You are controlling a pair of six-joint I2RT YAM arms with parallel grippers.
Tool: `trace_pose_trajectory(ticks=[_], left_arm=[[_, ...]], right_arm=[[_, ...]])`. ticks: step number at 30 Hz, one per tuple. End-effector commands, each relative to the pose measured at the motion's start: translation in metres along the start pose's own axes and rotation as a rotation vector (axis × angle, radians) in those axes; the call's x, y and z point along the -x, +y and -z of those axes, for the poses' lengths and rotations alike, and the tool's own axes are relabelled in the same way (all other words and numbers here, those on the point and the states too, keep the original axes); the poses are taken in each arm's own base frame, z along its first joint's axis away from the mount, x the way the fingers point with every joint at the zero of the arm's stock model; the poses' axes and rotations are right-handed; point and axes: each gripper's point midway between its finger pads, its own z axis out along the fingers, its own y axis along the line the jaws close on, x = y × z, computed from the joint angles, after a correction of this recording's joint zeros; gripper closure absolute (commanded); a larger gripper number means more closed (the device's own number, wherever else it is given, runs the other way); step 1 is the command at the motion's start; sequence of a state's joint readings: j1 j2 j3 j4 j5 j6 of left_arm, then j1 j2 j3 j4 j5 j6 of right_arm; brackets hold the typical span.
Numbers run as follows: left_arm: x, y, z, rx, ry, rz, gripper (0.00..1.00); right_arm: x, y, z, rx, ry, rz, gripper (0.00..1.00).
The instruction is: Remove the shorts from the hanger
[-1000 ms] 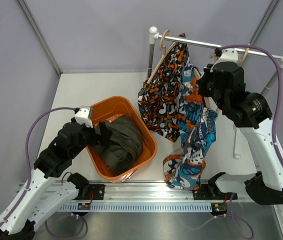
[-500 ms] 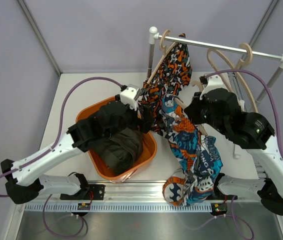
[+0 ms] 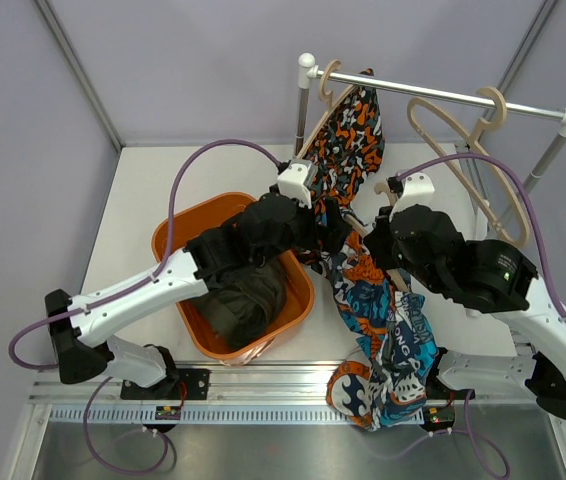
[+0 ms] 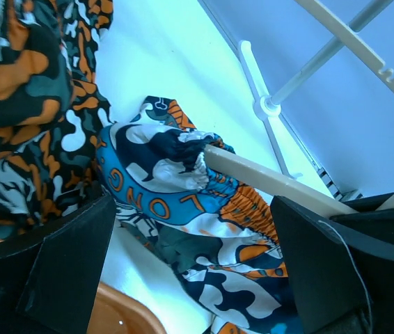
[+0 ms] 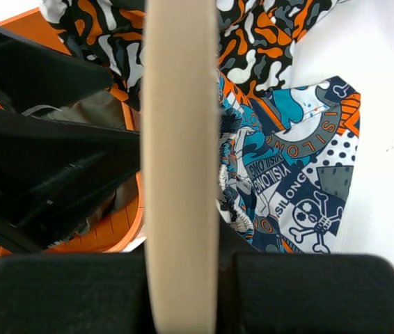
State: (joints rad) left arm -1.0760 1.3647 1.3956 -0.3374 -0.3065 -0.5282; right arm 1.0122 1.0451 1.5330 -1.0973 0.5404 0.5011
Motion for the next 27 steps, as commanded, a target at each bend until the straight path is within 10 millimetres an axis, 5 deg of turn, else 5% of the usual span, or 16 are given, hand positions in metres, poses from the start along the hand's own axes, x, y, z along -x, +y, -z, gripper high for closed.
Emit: trace_pose_trajectory(ticks=[1,8,23,27], left_arm=[[0.022,-0.029,-0.005,-0.074,-0.072,0.065,0.03],[-0.004,-0.040,-0.011,-0.088,-0.042,0.083,0.03],[-0.023,-0.047,-0.031,-0.089,0.008,0.074,0.05],[-0.020,-0.048,-0.031,-0.090,-0.003,0.066,0.14]], right_arm=[[0.018,-0.004,0.004,-0.027,-0.090,-0.070,1.00],[0.024,-0.007,0.004,-0.052,-0.118,-0.087,1.00],[0.027,-0.003,0.000,-0.056,-0.126,-0.096,1.00],[0.025,-0.001,-0.002,-0.055,-0.116,-0.089,1.00]])
